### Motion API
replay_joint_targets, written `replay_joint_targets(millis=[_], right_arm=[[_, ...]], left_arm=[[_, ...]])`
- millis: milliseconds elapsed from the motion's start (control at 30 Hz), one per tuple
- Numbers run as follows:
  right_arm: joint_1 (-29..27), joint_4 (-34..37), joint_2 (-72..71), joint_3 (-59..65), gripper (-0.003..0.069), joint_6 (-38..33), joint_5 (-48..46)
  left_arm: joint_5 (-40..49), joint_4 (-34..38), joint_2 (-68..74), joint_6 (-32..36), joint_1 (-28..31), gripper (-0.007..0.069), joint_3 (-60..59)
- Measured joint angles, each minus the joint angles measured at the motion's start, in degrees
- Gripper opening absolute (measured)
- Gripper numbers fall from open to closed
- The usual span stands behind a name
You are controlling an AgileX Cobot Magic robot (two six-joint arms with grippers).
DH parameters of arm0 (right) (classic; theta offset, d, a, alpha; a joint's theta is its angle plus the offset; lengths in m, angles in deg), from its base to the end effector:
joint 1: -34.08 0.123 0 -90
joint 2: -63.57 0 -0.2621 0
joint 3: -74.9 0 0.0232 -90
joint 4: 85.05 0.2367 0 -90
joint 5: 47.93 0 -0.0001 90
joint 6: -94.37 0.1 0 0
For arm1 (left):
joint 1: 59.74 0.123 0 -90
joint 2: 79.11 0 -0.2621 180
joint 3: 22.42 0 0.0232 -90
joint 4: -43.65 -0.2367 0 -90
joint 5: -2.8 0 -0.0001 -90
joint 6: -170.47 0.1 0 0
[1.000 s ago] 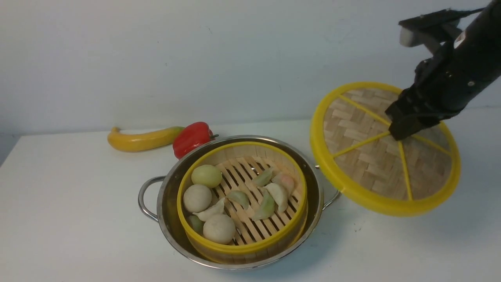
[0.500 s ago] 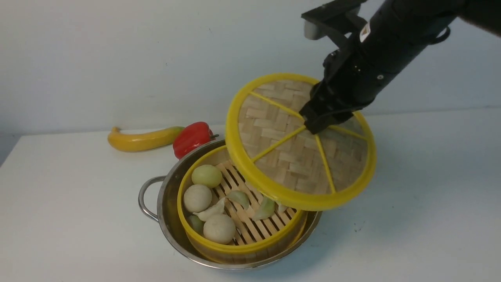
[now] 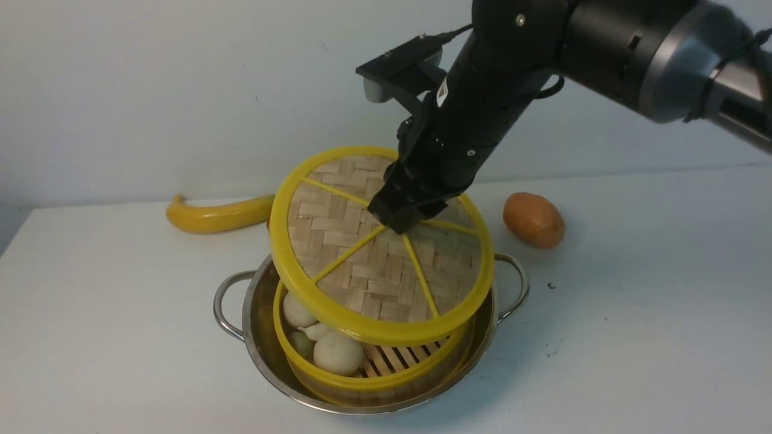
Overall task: Place the steamer in the pot on the white table, and put the lid on the steamer.
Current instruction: 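Place the bamboo steamer lid onto the steamer basket in the pot with the right gripper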
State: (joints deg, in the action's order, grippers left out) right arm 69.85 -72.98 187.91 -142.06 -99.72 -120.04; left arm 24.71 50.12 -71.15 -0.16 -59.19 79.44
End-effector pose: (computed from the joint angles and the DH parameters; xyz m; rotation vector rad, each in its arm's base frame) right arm 0.3276 0.2605 0.2818 -1.1459 2.5602 0.3888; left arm 0.0701 -0.0035 0.1678 0.0750 1.8811 0.0072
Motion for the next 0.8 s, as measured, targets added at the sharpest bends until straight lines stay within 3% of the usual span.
replay_joint_targets(millis=[800], right_arm=[[2.82,-4.23,5.43,-0.66,0.0118,-0.73,0.01]], left_arm=[[0.00,0.00,0.00,0.00,0.00,0.0176,0.00]])
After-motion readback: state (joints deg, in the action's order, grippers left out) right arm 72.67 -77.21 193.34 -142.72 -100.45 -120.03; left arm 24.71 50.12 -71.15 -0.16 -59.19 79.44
